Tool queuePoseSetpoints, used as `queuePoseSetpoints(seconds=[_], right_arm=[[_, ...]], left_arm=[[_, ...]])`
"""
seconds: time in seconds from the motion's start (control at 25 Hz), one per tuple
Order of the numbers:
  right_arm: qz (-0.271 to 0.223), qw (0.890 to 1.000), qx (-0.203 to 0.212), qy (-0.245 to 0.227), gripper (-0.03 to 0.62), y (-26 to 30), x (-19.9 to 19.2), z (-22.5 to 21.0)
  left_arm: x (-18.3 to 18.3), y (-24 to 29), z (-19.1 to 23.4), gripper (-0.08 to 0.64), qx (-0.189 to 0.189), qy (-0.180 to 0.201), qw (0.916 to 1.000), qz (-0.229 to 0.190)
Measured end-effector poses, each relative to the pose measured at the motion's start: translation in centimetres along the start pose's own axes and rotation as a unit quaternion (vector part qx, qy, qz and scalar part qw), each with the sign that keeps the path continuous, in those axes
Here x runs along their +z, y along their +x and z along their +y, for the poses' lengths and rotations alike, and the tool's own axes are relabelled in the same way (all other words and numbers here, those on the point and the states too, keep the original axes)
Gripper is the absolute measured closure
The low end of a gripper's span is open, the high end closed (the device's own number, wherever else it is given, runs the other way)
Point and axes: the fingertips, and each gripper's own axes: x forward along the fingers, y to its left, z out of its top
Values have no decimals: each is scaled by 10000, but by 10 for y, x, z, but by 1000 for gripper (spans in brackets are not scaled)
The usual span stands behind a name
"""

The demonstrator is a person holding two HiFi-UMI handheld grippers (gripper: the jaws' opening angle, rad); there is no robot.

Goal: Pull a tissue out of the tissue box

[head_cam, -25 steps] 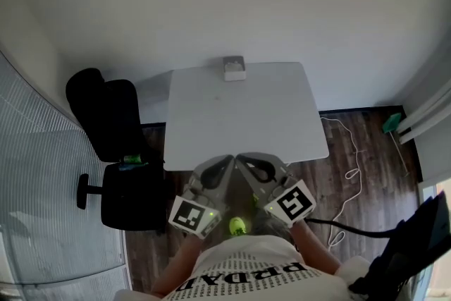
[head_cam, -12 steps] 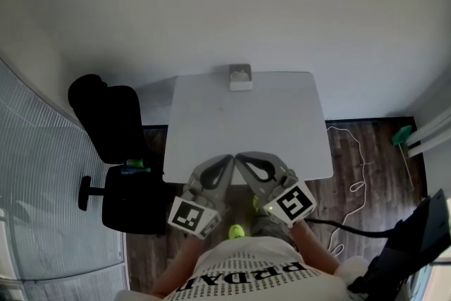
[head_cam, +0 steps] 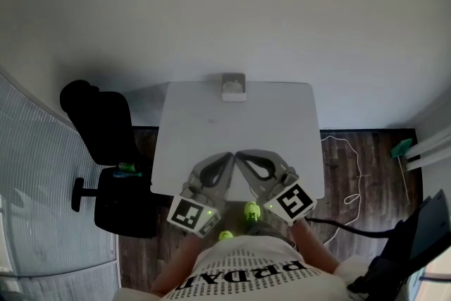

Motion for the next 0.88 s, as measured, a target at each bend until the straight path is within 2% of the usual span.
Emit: queuePoseSetpoints(seconds=[0.4,0.56,0.88], right_arm=[[29,9993,365,105,594,1,-6,-59],[14,9987,519,0,594,3,-9,-65],[-3,9989,467,71,594,10,-14,-73]], left_arm=[[-3,58,10,569,315,9,9995,57],[-6,64,13,569,413,26,9991,56],[-9,71,22,569,407,-14,9991,96]])
